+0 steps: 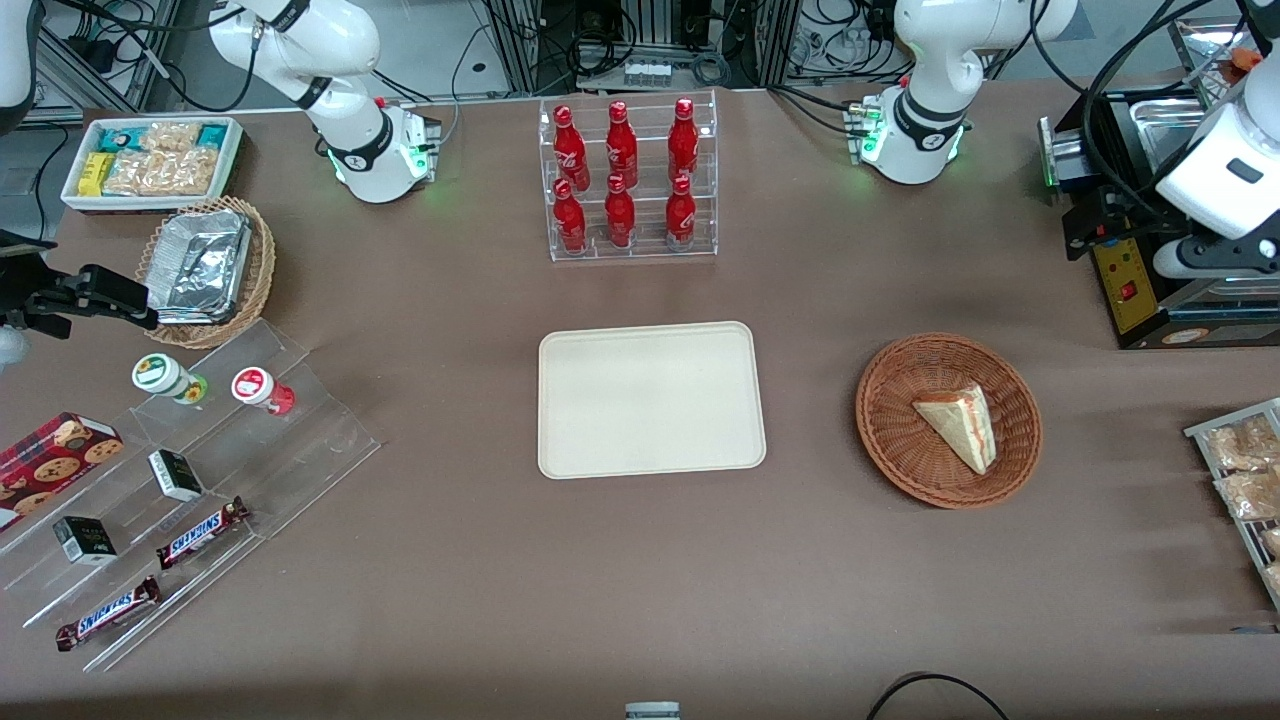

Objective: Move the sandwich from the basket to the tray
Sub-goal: 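Move the left gripper from rest toward the sandwich in the wicker basket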

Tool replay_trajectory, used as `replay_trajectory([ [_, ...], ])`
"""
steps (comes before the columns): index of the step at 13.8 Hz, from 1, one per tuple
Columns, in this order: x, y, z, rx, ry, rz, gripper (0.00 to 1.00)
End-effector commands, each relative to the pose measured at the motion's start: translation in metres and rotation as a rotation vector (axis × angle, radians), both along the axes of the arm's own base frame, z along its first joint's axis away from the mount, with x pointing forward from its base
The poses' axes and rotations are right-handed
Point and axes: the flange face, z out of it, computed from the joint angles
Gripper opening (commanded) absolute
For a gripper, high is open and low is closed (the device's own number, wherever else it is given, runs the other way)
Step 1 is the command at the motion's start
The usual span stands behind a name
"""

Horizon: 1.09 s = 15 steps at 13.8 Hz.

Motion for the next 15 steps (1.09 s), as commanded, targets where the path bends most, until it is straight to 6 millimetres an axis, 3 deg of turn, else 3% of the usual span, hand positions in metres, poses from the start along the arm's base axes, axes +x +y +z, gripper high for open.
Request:
replay_trajectory([
  [1, 0.009, -0.002, 0.008, 0.008, -0.031, 0.003, 1.00],
  [4, 0.014, 0.003, 0.004, 0.009, -0.047, 0.011, 1.00],
  [7, 0.021, 0.012, -0.027, 0.010, -0.048, 0.026, 1.00],
  [11, 0.029, 0.016, -0.096, 0.000, -0.108, 0.134, 1.00],
  [15, 0.019, 0.015, -0.174, -0.017, -0.204, 0.322, 1.00],
])
